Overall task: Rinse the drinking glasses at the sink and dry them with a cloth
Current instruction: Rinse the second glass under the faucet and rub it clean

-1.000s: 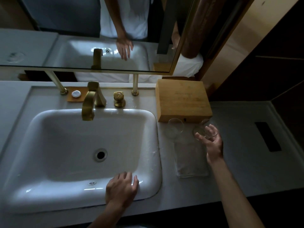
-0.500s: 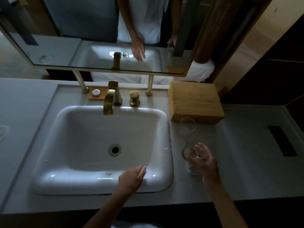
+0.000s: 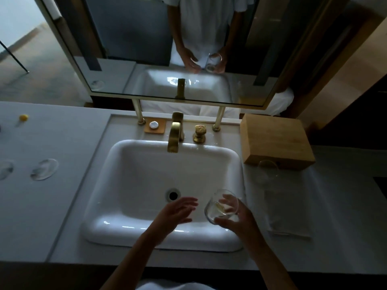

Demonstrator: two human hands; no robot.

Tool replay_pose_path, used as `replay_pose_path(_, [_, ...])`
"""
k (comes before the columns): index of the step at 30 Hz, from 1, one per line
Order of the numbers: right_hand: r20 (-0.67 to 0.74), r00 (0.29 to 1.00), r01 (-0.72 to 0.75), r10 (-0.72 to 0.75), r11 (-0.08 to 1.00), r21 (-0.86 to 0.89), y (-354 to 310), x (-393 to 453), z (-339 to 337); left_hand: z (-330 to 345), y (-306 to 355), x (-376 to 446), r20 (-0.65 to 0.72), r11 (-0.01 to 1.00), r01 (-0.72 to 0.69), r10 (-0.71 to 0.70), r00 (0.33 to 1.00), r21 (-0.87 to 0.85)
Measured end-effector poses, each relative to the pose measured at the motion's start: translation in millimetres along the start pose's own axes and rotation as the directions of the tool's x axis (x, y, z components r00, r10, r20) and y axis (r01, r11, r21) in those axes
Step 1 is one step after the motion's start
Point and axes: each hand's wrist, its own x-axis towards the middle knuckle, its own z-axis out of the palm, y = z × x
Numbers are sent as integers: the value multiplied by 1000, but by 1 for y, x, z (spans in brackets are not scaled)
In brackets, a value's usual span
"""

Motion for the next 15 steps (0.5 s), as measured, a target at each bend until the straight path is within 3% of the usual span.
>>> replay_pose_path(6, [154,988,-19,26,999,-46,-30,12,49,-30,16,-19,73,996,-83,81,994,24])
replay_pose_path(15, [327,945,-4,30,997,-81,-70,31,88,-82,31,-24,86,992,-77,85,993,-98])
